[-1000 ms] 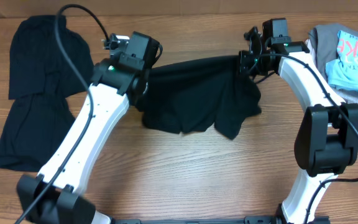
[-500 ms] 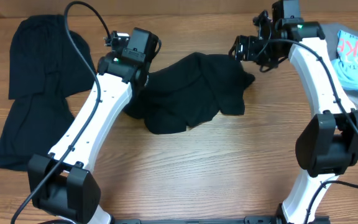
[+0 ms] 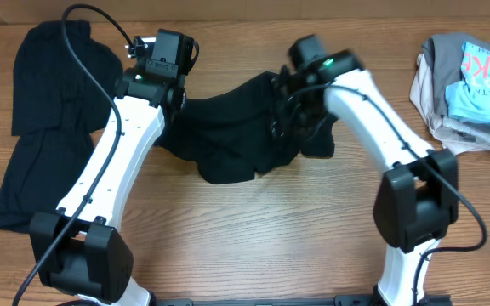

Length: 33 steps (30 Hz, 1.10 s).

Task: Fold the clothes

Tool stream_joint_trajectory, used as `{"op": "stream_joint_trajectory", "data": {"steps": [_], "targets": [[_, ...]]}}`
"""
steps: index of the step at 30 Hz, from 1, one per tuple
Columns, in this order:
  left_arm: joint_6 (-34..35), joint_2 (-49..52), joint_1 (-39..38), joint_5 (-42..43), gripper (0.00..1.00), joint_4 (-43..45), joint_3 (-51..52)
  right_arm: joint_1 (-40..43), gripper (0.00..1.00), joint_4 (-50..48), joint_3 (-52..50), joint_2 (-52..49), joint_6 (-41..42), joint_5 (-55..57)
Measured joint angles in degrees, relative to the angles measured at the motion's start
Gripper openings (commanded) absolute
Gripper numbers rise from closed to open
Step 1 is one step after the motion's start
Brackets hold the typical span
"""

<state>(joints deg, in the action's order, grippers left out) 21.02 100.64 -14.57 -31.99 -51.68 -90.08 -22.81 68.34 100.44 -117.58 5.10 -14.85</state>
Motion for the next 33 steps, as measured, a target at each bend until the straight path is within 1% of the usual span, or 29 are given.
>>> {"op": "stream_joint_trajectory", "data": {"steps": [6, 13, 23, 30, 33], "targets": [[0.0, 0.0, 0.0, 0.3, 0.04, 0.7, 0.0, -4.5, 0.58, -4.6, -7.3, 0.0, 1.7, 5.3], [0.0, 0.0, 0.0, 0.4, 0.04, 1.0, 0.0, -7.7, 0.58, -9.5, -11.8, 0.0, 2.3, 8.6], [0.0, 0.0, 0.0, 0.5, 0.04, 1.1, 0.0, -14.9, 0.58, -12.2, -12.6, 0.0, 2.4, 12.3], [0.0, 0.0, 0.0, 0.5, 0.04, 1.1, 0.0, -15.1, 0.57, -12.3, -13.2, 0.0, 2.9, 15.7], [0.0, 0.0, 0.0, 0.5, 0.04, 1.1, 0.0, -15.1, 0.56, -12.6, -14.4, 0.0, 3.3, 17.9]]}}
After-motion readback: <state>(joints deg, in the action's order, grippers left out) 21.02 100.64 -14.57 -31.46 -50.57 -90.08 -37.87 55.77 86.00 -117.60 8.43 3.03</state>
